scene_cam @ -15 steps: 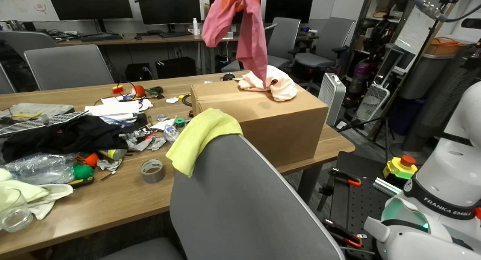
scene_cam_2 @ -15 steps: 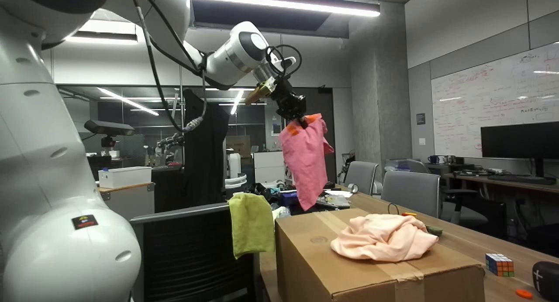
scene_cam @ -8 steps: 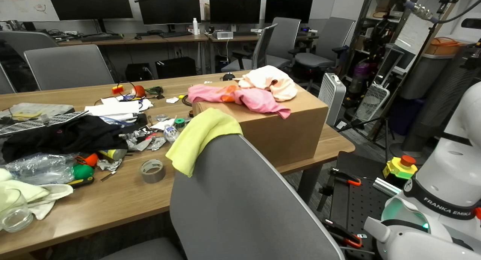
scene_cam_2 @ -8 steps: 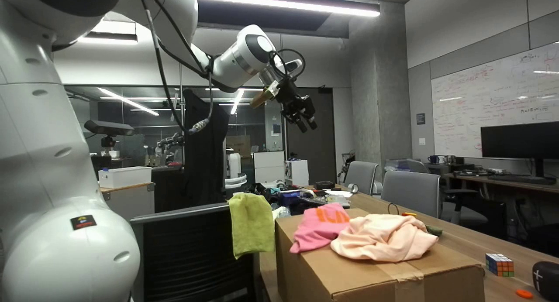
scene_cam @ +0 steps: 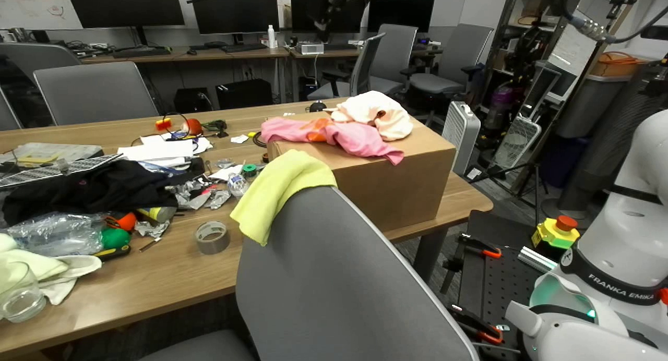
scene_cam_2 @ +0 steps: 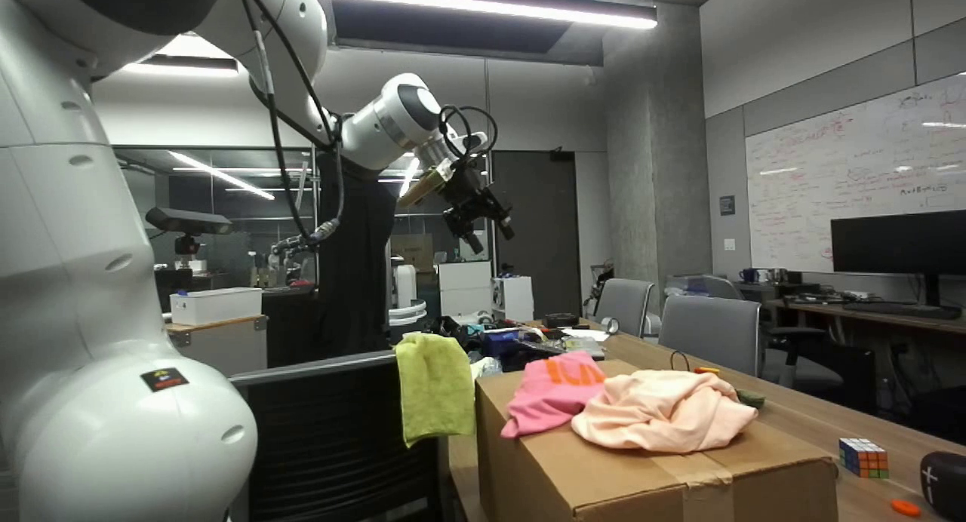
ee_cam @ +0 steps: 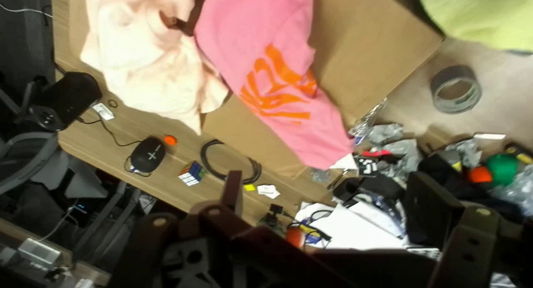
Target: Put the clothes on the box
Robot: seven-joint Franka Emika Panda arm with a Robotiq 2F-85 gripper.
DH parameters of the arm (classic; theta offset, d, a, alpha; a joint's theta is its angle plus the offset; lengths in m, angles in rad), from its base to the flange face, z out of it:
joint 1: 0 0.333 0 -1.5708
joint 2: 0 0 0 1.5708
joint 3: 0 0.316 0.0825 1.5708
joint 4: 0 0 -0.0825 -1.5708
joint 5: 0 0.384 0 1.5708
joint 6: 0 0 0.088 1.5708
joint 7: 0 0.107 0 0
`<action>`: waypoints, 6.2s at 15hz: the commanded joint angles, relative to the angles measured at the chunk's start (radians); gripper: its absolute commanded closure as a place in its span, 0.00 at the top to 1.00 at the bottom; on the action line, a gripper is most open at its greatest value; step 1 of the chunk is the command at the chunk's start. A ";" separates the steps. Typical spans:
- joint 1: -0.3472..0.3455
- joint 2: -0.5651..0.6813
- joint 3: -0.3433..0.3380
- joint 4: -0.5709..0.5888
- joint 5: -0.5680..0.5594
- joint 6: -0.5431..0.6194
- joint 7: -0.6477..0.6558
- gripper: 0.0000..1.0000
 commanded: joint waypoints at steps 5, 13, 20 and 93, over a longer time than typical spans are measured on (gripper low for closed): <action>0.179 -0.004 0.008 -0.037 0.232 -0.058 -0.284 1.00; 0.228 0.130 -0.015 0.013 0.430 -0.089 -0.573 1.00; 0.200 0.248 -0.024 0.067 0.355 -0.086 -0.515 1.00; -0.023 0.069 -0.211 0.023 0.094 -0.081 -0.143 0.99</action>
